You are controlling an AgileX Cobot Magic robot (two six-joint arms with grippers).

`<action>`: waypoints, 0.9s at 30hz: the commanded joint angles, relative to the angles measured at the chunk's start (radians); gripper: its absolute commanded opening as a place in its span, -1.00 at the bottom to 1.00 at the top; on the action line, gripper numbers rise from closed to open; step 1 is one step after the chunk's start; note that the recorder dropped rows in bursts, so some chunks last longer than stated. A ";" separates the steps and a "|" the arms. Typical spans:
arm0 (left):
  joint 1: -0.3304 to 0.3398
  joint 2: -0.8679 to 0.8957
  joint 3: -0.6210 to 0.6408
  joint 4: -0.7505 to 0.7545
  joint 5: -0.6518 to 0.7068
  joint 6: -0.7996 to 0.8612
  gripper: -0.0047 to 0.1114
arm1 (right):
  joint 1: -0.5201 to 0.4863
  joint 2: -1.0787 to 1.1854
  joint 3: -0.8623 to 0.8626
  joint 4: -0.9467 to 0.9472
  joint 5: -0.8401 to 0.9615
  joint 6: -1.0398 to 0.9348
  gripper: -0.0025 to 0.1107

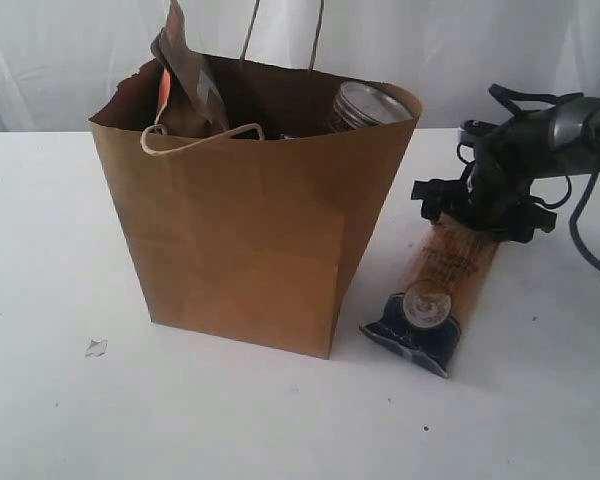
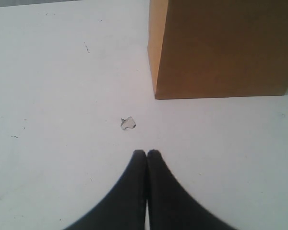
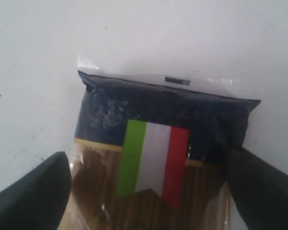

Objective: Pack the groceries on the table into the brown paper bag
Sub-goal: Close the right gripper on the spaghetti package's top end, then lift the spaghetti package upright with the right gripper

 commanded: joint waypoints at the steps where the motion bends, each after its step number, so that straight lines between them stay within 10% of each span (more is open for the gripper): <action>1: -0.002 -0.005 0.004 0.003 0.005 -0.009 -0.90 | 0.009 0.020 0.003 0.015 0.011 -0.003 0.43; 11: -0.002 -0.005 0.004 0.003 0.005 -0.009 -0.90 | 0.009 0.013 0.003 0.013 0.059 -0.146 -0.96; 27: -0.002 -0.005 0.004 0.003 0.005 -0.009 -0.90 | 0.017 -0.253 0.003 0.008 0.036 -0.244 -0.96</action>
